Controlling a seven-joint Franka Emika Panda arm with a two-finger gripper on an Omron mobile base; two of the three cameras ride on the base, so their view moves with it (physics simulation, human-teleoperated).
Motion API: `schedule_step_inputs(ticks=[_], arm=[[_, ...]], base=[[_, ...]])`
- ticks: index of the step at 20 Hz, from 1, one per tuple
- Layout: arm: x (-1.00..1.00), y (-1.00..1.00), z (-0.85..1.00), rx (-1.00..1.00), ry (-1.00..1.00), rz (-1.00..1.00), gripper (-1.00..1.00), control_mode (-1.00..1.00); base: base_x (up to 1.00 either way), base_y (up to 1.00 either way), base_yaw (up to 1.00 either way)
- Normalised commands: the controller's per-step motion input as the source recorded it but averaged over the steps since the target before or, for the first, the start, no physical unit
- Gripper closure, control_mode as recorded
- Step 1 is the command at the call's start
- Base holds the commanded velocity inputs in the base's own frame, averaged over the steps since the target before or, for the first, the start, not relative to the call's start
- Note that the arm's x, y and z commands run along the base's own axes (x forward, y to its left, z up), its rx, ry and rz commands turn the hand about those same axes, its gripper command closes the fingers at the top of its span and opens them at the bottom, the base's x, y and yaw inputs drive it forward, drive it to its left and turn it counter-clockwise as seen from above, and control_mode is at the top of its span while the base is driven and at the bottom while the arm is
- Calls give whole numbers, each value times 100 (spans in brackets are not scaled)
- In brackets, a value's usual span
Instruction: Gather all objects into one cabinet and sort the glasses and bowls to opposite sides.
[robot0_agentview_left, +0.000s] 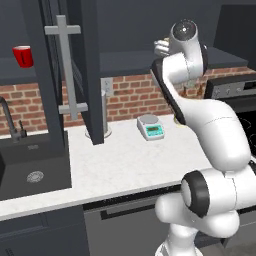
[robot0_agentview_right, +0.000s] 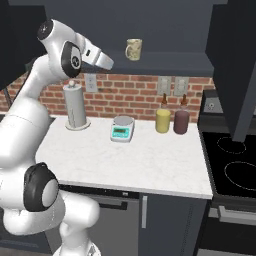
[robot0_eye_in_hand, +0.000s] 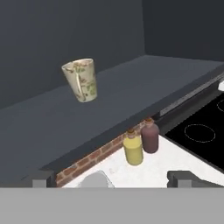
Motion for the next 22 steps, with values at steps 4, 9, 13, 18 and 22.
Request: schedule_step_inputs(ticks=[4,9,13,18,22], arm=[[94,-31,18,3,6,-3,-100,-100],[91,-37,0,4,29,0,-100,-100],[76,-39,0,0,18,0,-100,-100],[56,-29,-6,-1,0,2,-100,-100],[48,-1,-38,-9,-15,3,-100,-100]], base=[[0,0,0],[0,0,0],[0,0,0],[0,0,0],[0,0,0]])
